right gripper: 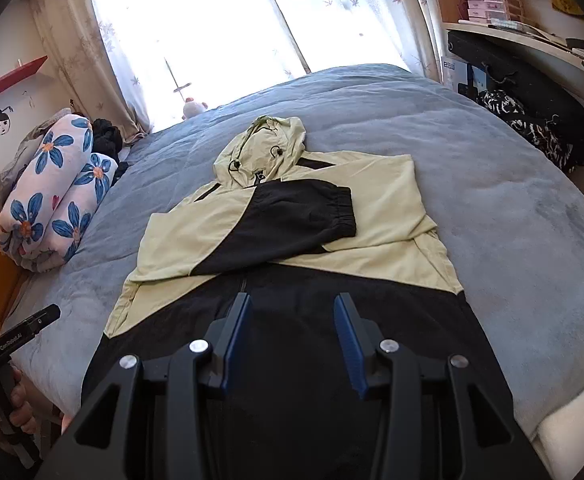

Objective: Fold large clothes
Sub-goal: 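Lower both tools to the black hem of the jacket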

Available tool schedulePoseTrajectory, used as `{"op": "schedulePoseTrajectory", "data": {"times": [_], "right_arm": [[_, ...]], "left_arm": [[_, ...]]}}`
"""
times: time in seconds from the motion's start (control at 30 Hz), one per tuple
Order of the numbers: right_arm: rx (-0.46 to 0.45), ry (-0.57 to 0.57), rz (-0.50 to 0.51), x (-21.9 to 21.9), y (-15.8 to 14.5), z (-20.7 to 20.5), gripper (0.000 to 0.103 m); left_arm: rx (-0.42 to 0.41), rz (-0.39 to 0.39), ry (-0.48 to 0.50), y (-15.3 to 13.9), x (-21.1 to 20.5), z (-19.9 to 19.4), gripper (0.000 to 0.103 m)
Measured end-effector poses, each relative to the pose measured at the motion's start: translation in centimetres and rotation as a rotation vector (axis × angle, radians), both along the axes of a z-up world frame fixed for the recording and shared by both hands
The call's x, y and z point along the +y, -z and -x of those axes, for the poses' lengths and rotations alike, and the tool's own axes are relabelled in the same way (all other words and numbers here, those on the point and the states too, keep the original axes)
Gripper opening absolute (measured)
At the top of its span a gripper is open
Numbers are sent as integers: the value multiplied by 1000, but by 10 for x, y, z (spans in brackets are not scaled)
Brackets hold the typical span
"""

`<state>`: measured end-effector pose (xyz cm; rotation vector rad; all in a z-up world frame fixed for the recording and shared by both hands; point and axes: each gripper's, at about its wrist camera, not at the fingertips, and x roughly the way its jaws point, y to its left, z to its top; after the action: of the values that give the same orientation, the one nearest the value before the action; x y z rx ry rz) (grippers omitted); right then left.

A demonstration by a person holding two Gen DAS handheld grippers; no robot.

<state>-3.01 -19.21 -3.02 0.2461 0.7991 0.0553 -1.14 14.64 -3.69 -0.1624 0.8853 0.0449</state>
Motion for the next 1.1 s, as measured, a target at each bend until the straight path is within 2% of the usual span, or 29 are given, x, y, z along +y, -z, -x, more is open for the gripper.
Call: {"op": "schedulePoseTrajectory", "data": {"times": [0.03, 0.1, 0.17, 0.23, 0.4, 0.47, 0.67, 0.7, 0.8, 0.9, 1.1], "right_arm": [[5, 0, 9, 0, 0, 5, 44], [16, 1, 24, -2, 2, 13, 57], [28, 8, 37, -6, 6, 23, 61], [49, 22, 45, -14, 11, 30, 61], [99, 77, 14, -42, 28, 43, 61], [122, 103, 1, -57, 35, 47, 61], [173, 192, -25, -103, 54, 56, 61], [184, 208, -25, -109, 57, 56, 61], [216, 243, -16, -124, 68, 58, 61], [249, 255, -28, -132, 80, 57, 61], [342, 251, -29, -136, 105, 54, 61]], "left_arm": [[0, -6, 7, 0, -1, 5, 65], [3, -20, 13, 1, 0, 13, 66], [16, -31, 24, 6, 3, 23, 69], [23, -41, 31, 13, 7, 30, 70], [100, -43, 55, 50, 26, 43, 70], [143, -6, 64, 70, 38, 49, 70], [244, 17, 64, 116, 61, 58, 70], [260, 49, 64, 121, 66, 59, 70], [260, 130, 61, 128, 80, 65, 70], [244, 170, 69, 129, 84, 70, 70], [265, 167, 97, 134, 75, 76, 71]]}}
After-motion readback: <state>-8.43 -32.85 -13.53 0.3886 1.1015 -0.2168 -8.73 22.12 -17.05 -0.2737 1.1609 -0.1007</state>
